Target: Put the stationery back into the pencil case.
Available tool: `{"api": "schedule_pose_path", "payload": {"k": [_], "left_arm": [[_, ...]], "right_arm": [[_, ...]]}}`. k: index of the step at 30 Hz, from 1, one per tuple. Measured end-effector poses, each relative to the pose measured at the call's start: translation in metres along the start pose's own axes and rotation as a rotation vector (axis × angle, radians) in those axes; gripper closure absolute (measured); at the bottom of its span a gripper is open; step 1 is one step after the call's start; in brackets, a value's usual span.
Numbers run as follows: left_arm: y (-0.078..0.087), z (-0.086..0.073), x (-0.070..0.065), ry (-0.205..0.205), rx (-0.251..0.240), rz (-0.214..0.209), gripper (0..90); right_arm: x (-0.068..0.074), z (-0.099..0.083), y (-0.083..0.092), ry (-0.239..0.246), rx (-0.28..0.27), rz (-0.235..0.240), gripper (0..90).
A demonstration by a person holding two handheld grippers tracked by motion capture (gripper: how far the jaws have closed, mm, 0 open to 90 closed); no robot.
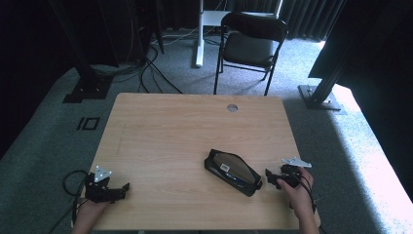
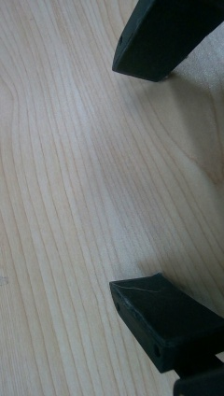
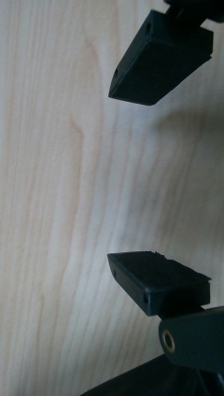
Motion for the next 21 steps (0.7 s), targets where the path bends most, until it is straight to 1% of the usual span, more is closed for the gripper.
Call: {"api": "schedule_pose_path", "payload": {"k": [2,4,5,8,11,12,13,15,17,21], "left_arm": [[0.000,0.000,0.000,0.000,0.000,0.000,0.6],[0.000,0.000,0.000,0.000,0.000,0.000,0.5],[0.000,0.000,0.000,0.000,0.000,0.000,0.5],[0.000,0.000,0.000,0.000,0.000,0.000,0.5],[0.000,0.000,0.000,0.000,0.000,0.001,0.6],[0.000,0.000,0.000,0.000,0.000,0.000,0.6],[0.000,0.000,0.000,0.000,0.000,0.001,0.6],[0.000,0.000,0.000,0.000,0.000,0.000,0.6],[0.000,0.000,0.000,-0.001,0.000,0.001,0.6],[0.000,0.000,0.000,-0.002,0.001,0.001,0.5]], "right_arm": [[-0.001,-0.003,0.002,-0.002,-0.003,-0.023,17.5],[-0.003,-0.006,0.003,-0.014,-0.005,-0.041,17.5],[-0.003,-0.007,0.004,-0.019,-0.004,-0.045,17.5],[-0.003,-0.012,0.004,-0.008,0.001,-0.058,17.5],[-0.002,-0.017,0.003,-0.010,0.014,-0.059,17.5],[-0.003,-0.018,0.002,-0.021,0.015,-0.062,16.0],[-0.004,-0.019,0.002,-0.034,0.011,-0.066,13.6],[-0.005,-0.020,0.001,-0.041,0.000,-0.074,13.7],[-0.005,-0.021,0.001,-0.042,-0.010,-0.077,13.7],[-0.005,-0.021,0.001,-0.041,-0.009,-0.078,13.6]]}}
Point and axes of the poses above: each handheld gripper's, and its own axes: y roughly backward along the jaws, z roughly out of its top, x roughly to its left, the point moved 5 cm from there along -y, roughly forward along the jaws, and after that the axes turned 8 degrees about y, right-handed, at the moved point
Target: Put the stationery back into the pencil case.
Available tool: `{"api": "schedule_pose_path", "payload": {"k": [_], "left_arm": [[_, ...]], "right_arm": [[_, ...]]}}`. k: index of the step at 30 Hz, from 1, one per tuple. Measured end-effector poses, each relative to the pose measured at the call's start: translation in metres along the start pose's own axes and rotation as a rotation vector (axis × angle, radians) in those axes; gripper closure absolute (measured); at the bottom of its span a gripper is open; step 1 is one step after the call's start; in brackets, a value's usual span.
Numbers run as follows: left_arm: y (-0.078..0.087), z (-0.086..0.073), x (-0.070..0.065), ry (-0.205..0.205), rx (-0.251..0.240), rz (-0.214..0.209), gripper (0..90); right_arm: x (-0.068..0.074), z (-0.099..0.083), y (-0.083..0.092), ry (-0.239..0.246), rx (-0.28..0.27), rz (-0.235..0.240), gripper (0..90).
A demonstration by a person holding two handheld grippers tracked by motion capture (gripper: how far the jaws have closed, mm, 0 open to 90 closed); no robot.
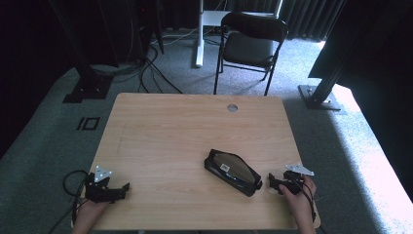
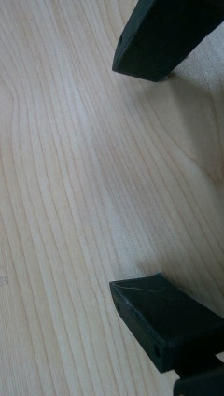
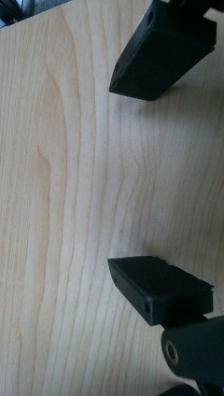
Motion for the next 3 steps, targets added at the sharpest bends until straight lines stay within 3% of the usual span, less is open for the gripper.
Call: {"api": "schedule_pose_path", "payload": {"k": [3], "left_arm": [[0.0000,0.0000,0.0000,0.000,0.000,0.000,0.6]], "right_arm": [[0.0000,0.0000,0.0000,0.000,0.000,0.000,13.5]]}}
Point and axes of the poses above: each handheld gripper's, and its own axes: y roughly backward along the jaws, z roughly out of its top, x roughly to its left, the point moved 5 cm from there along -y, roughly forward along the jaws, and after that the axes turned 8 degrees about y, right-handed, at the moved point
